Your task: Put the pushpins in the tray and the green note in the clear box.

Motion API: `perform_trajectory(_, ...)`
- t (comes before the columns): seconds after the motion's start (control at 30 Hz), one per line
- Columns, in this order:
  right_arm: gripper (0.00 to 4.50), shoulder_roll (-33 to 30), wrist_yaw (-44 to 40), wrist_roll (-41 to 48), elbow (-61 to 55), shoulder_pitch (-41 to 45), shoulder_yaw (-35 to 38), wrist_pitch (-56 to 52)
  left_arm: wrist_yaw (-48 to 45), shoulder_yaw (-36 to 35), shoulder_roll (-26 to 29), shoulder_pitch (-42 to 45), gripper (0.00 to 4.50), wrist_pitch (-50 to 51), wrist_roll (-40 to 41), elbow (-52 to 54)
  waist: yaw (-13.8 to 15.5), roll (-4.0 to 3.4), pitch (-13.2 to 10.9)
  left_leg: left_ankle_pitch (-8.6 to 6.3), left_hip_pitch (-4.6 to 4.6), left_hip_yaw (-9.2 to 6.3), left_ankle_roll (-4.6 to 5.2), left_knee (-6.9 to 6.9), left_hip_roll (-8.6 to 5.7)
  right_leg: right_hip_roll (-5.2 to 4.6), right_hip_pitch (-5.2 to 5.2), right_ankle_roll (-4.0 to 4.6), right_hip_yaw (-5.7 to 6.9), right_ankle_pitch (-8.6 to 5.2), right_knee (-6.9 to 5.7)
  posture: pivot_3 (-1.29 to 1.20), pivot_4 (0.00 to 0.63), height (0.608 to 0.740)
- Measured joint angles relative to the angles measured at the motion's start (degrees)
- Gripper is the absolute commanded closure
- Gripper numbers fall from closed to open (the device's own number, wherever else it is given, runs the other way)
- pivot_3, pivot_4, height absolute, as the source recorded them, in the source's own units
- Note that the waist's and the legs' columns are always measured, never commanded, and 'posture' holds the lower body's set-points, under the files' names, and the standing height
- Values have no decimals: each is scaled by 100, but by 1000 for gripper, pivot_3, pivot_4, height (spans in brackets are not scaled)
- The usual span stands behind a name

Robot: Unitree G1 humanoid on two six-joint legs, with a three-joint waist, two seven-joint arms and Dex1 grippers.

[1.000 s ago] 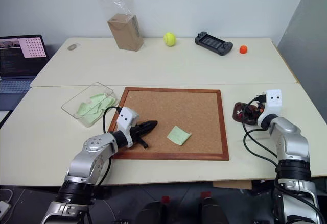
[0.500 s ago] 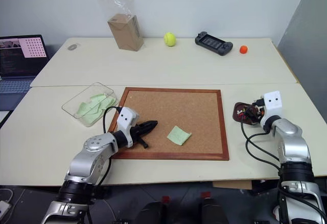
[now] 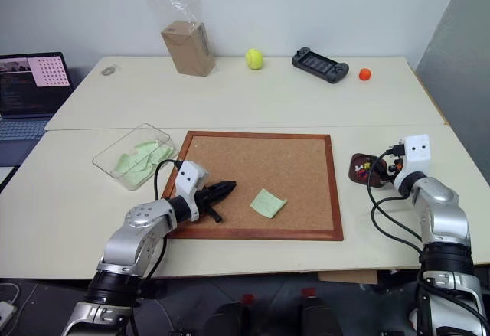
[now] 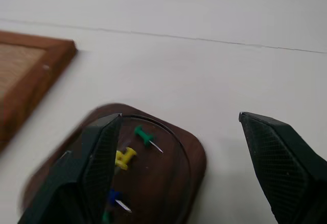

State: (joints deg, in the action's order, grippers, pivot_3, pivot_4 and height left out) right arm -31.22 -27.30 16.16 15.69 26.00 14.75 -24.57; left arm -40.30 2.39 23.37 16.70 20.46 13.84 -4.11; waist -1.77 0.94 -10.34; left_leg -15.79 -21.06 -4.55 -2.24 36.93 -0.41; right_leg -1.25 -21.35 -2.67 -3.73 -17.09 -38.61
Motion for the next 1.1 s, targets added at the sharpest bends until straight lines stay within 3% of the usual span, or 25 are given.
perform_trajectory(0.3, 40, -504, -1566, 1470, -2144, -730, -12, -1119, -87, -11, 42, 39, 4500, 59, 16, 25, 14, 0, -2, -1, -8, -7, 0, 0, 1, -2, 0, -2, 8, -1, 8, 0, 150, 740)
perform_trajectory(0.53, 40, -1050, -2640, 1149, -3625, -1840, -835, -196, -693, -5, 398, 152, 4500, 733, 408, 304, 6, 11, -10, -1, -57, -13, -1, 5, 2, 1, -41, -15, 17, -7, 14, 0, 150, 740)
perform_trajectory(0.77, 40, -1031, -2774, 565, -3742, -2023, -1221, 861, -1442, -21, 572, 755, 4500, 2416, 1588, 619, 8, 29, -21, 1, -84, -20, -3, 8, 3, 2, -71, -3, 24, 1, 2, 0, 150, 740)
perform_trajectory(0.9, 0, -964, -2739, 529, -3742, -2057, -1283, 984, -1575, 2, 584, 1024, 4015, 2528, 1643, 422, 4, 30, -21, 2, -84, -19, -6, 8, 3, 2, -73, -2, 22, 1, 3, 0, 150, 740)
perform_trajectory(1.1, 0, -911, -2608, 522, -3777, -2134, -1282, 1036, -1928, 76, 780, 1126, 2805, 2709, 1691, 269, 8, 30, -22, 10, -86, -19, -19, 9, 2, 1, -74, -1, 21, 1, 4, 0, 150, 740)
